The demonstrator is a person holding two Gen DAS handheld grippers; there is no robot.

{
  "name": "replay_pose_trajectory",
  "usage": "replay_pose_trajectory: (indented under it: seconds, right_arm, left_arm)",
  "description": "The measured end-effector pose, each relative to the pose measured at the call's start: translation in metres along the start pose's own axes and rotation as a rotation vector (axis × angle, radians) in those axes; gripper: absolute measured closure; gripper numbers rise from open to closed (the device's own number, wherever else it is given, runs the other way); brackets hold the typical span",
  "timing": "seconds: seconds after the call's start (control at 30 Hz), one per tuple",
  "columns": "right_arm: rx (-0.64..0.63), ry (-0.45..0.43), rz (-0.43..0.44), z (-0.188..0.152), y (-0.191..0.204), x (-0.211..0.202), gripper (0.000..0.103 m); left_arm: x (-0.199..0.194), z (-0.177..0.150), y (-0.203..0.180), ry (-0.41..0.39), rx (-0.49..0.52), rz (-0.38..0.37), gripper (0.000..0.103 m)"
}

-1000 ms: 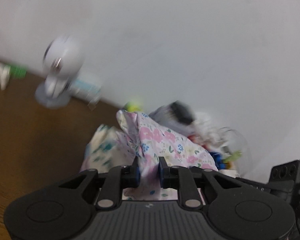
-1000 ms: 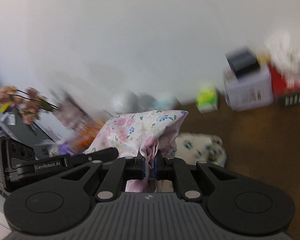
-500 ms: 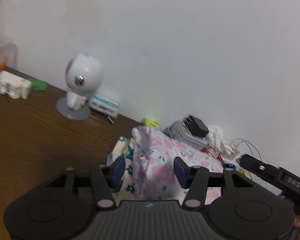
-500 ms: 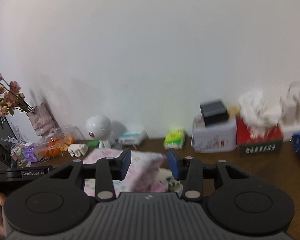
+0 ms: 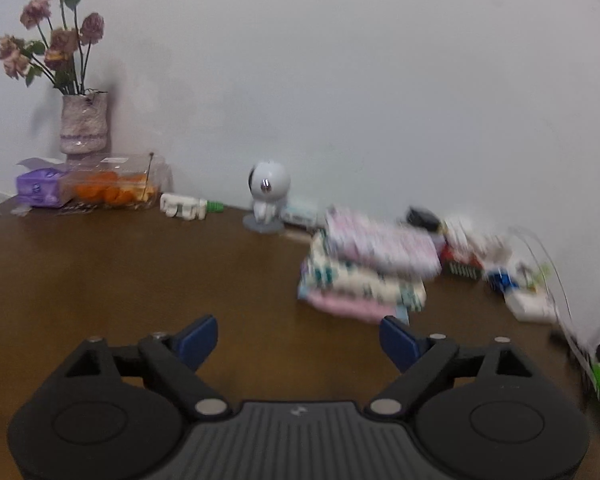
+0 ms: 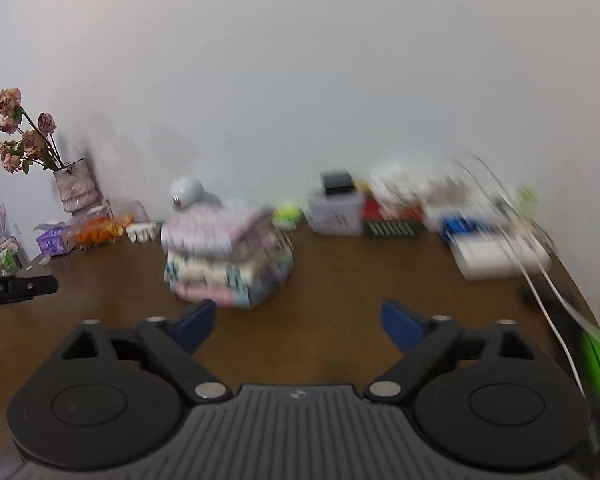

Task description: Fold clothes

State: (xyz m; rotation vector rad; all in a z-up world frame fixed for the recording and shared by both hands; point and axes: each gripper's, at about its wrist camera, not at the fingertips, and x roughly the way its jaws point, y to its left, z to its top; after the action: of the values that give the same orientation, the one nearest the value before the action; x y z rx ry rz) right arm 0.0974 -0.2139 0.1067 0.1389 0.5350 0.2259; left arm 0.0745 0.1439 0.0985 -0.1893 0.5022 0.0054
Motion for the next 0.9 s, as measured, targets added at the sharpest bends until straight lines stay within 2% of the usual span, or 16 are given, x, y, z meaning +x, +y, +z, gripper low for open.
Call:
replay_pose_trajectory:
  seconds: [0.1,0.17,0.3,0.43,0.57,0.7,0.9]
  right_arm:
    - [0.004,0.052,-0.013,-0.044,0.001,-0.036,0.001]
    - [0.014,0.054,-0.025,-0.071,-0.004,-0.059,0.0]
    - [0.016,0.08,-0.051,-0.117,-0.002,-0.074,0.0]
    - [-0.051,0.097,-0.111,-0.149,0.011,-0.074,0.0]
    - [-0.046,0.076,-0.155,-0.162,0.019,-0.067,0.0]
    - [-0.037,0.063,-0.244,-0.164,0.025,-0.053,0.0]
    - [-0.051,0.076,-0.27,-0.162,0.028,-0.036,0.0]
  left_arm:
    - [-0.027,-0.042,-0.019,0.047,0.018,-0.045,0.015]
    - [-0.04,-0.066,-0.032,0.07,0.026,-0.071,0.012]
    - [-0.056,-0.104,-0.061,0.061,0.074,0.004,0.012]
    - [-0.055,-0.124,-0.079,0.084,0.144,-0.012,0.011]
    - [-0.047,-0.136,-0.084,0.097,0.154,0.015,0.011]
    - [-0.034,-0.141,-0.084,0.115,0.166,0.058,0.011]
    - [-0.023,-0.138,-0.084,0.137,0.137,0.058,0.002]
